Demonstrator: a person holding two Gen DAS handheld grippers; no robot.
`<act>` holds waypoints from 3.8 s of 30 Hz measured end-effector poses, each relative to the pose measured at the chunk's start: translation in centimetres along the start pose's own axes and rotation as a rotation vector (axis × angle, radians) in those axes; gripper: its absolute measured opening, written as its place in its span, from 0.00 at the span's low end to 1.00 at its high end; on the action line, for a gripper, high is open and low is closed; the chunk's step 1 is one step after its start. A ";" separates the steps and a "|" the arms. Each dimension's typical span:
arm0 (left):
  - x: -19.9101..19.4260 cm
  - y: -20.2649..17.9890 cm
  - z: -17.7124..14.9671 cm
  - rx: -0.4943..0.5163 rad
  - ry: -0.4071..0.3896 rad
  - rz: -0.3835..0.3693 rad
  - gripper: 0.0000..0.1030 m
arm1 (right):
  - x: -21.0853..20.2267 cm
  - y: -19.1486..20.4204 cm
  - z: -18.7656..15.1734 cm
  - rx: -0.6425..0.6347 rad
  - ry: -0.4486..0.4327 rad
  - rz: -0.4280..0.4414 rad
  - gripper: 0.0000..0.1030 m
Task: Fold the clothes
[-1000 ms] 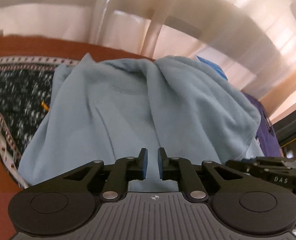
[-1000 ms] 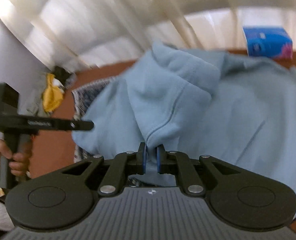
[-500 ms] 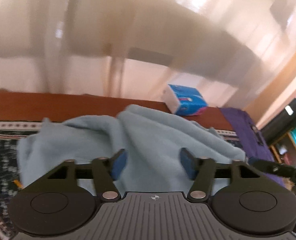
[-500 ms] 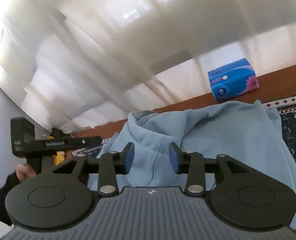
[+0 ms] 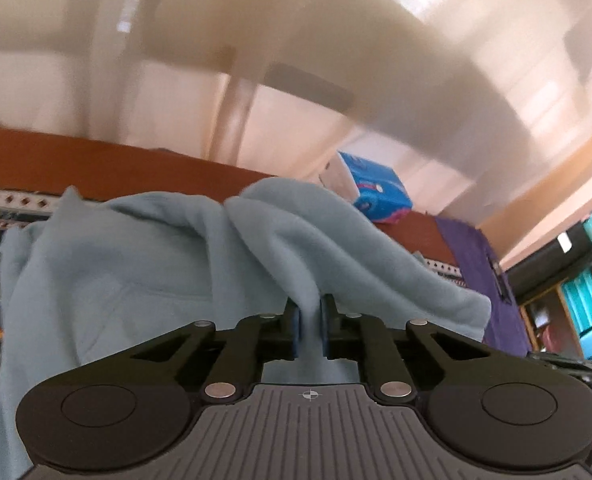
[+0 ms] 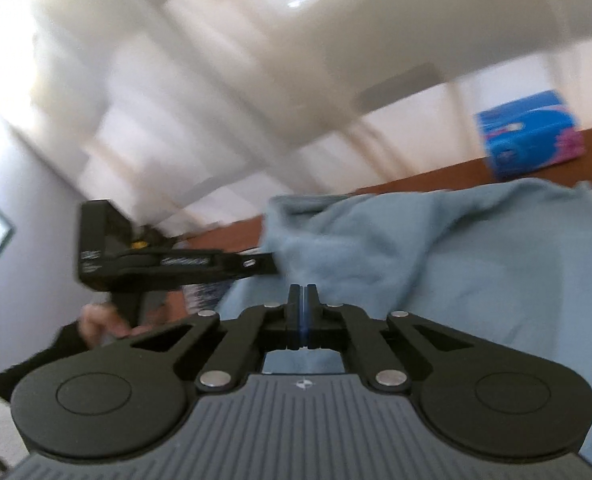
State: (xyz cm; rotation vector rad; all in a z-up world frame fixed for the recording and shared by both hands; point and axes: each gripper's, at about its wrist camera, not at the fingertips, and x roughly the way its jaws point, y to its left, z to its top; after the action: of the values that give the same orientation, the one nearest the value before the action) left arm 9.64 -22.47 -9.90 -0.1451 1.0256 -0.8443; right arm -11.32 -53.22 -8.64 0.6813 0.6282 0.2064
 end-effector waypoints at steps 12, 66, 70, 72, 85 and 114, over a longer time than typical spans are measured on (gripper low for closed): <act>-1.1 2.4 -1.1 -0.021 0.000 0.048 0.04 | 3.6 -1.1 4.9 -0.055 -0.002 -0.079 0.29; -6.8 4.1 -3.6 0.012 -0.086 0.177 0.48 | -2.4 -6.1 -0.4 0.034 -0.047 -0.328 0.38; -7.3 2.1 -2.0 0.111 -0.054 0.110 0.61 | -1.9 -2.0 2.0 -0.171 -0.053 -0.231 0.59; -7.2 1.6 -1.5 0.098 -0.016 0.048 0.66 | -1.2 0.3 2.9 -0.301 -0.005 -0.175 0.59; -5.9 -0.7 -1.9 0.209 0.136 -0.070 0.67 | 6.5 8.2 5.5 -0.792 0.414 0.139 0.66; 4.9 4.9 3.6 -0.053 -0.005 0.024 0.66 | 8.3 -4.5 8.2 -0.233 0.028 -0.223 0.34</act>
State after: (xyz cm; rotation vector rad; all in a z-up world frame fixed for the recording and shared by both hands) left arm 16.37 -23.42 -13.65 -0.1798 1.0442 -0.7950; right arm 0.15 -57.83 -10.55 0.3812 0.6895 0.0799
